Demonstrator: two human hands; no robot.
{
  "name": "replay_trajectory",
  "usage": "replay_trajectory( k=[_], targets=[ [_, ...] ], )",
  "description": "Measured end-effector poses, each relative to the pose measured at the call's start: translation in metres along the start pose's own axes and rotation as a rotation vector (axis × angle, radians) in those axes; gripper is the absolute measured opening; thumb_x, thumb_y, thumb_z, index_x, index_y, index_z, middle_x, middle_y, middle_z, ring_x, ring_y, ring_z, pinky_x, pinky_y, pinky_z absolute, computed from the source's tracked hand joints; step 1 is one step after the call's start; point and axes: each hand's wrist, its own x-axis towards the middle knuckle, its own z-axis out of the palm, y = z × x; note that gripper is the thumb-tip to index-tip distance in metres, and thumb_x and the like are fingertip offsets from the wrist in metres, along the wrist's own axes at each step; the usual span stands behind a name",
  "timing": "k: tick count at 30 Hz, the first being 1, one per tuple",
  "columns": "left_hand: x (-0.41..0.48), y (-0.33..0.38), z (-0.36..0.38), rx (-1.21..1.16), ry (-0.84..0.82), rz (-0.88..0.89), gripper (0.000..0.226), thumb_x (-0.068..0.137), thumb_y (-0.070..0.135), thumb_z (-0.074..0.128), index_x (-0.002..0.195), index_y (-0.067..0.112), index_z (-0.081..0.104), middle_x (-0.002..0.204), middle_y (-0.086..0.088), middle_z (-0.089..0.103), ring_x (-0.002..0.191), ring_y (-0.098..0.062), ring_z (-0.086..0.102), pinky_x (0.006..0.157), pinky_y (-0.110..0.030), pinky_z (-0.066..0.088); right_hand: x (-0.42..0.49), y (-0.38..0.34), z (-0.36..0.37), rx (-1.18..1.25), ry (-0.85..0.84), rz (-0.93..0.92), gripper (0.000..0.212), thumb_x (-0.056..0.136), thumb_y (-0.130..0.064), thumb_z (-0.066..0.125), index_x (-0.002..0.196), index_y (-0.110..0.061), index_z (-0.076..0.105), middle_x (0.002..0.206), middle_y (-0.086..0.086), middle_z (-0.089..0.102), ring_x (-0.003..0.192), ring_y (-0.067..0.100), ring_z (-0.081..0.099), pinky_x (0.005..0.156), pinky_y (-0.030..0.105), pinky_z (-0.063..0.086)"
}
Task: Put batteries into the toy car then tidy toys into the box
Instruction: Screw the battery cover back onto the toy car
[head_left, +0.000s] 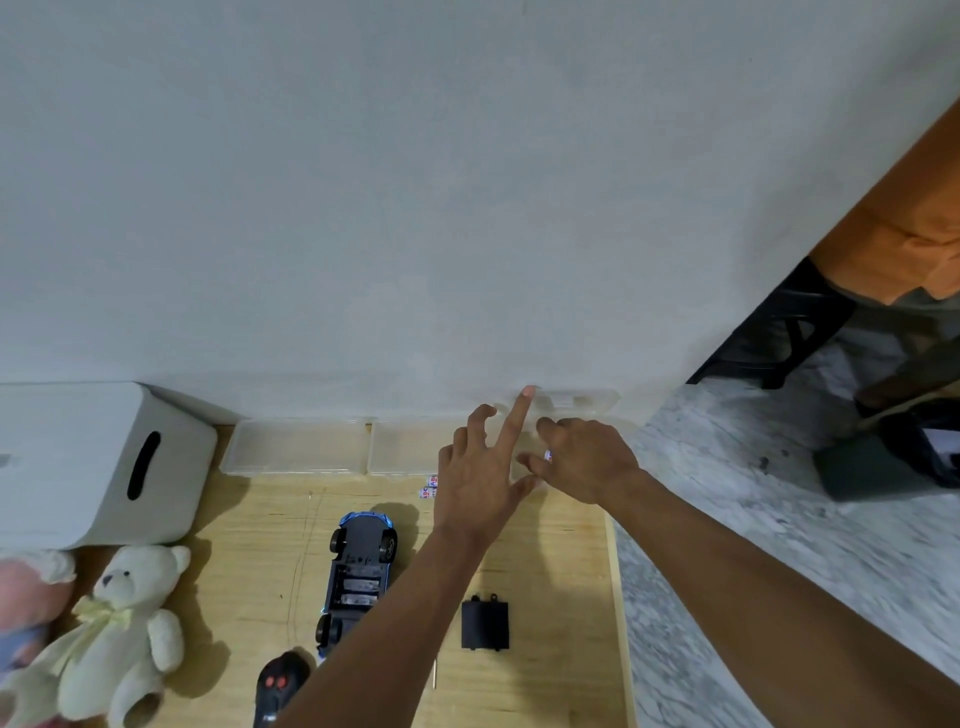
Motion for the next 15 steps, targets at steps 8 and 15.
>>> replay_trajectory(
  k=[8, 15],
  targets=[
    [0.001, 0.0, -0.003, 0.012, -0.005, 0.011, 0.106, 0.092, 0.068, 0.06, 0.151, 0.053, -0.027, 0.157, 0.001, 0.025, 0.123, -0.021, 0.049, 0.102, -0.04, 0.045, -0.003, 0.005, -0.004, 0.075, 0.03, 0.022, 0.041, 0.097, -0.056, 0.041, 0.099, -0.016, 0.048, 0.089, 0.005, 0.069, 0.077, 0.029, 0.066, 0.067, 0.035, 0.049],
    [-0.001, 0.002, -0.004, 0.005, -0.01, 0.011, 0.109, 0.091, 0.069, 0.061, 0.149, 0.054, -0.029, 0.158, 0.001, 0.026, 0.123, -0.021, 0.049, 0.103, -0.04, 0.044, -0.009, 0.011, -0.013, 0.196, -0.062, 0.045, 0.02, 0.091, -0.033, 0.049, 0.106, -0.023, 0.04, 0.088, -0.005, 0.059, 0.073, 0.025, 0.055, 0.063, 0.033, 0.037]
  ],
)
